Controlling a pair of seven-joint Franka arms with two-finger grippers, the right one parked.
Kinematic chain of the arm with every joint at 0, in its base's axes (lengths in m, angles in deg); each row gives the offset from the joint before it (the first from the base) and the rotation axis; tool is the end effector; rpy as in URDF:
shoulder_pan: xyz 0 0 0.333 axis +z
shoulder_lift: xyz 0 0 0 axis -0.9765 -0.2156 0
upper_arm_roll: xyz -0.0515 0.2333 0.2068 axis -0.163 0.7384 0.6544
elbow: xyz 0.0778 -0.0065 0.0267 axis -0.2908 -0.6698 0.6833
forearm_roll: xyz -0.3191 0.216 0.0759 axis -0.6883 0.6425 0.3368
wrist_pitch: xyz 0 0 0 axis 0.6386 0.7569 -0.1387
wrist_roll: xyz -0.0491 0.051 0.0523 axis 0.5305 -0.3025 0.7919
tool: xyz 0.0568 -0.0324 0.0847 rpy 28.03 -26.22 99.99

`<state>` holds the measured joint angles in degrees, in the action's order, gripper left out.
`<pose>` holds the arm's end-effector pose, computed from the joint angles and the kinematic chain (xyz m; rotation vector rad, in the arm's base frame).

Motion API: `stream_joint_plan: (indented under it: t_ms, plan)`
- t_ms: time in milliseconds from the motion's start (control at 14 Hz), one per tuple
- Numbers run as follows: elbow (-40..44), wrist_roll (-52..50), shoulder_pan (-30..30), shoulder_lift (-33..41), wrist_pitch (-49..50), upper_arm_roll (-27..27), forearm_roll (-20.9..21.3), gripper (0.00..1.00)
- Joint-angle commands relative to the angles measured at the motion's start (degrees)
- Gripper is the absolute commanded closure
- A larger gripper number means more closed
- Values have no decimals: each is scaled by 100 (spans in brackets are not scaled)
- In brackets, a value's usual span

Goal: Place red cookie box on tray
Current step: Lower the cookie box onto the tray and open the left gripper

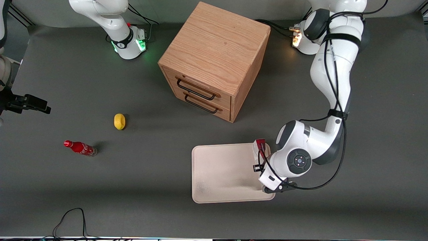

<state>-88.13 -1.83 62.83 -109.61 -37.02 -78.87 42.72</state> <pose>0.7255 -0.3046 0.2477 3.0175 0.2293 -0.1308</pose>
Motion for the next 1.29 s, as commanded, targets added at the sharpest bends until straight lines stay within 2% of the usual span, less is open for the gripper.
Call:
stream_joint_plan:
  t_ms: [0, 357, 429, 500, 857, 1214]
  plan:
    - [-44, 72, -75, 10, -110, 149, 69, 100]
    - [-106, 55, -67, -51, -233, 149, 69, 100]
    - [-115, 72, -58, -51, -233, 149, 61, 91]
    - [-141, 90, -49, -43, -224, 149, 69, 1]
    - [-220, 55, -14, 194, -84, 149, 105, 0]
    - [-1254, 63, 276, 1641, 899, 149, 96, 0]
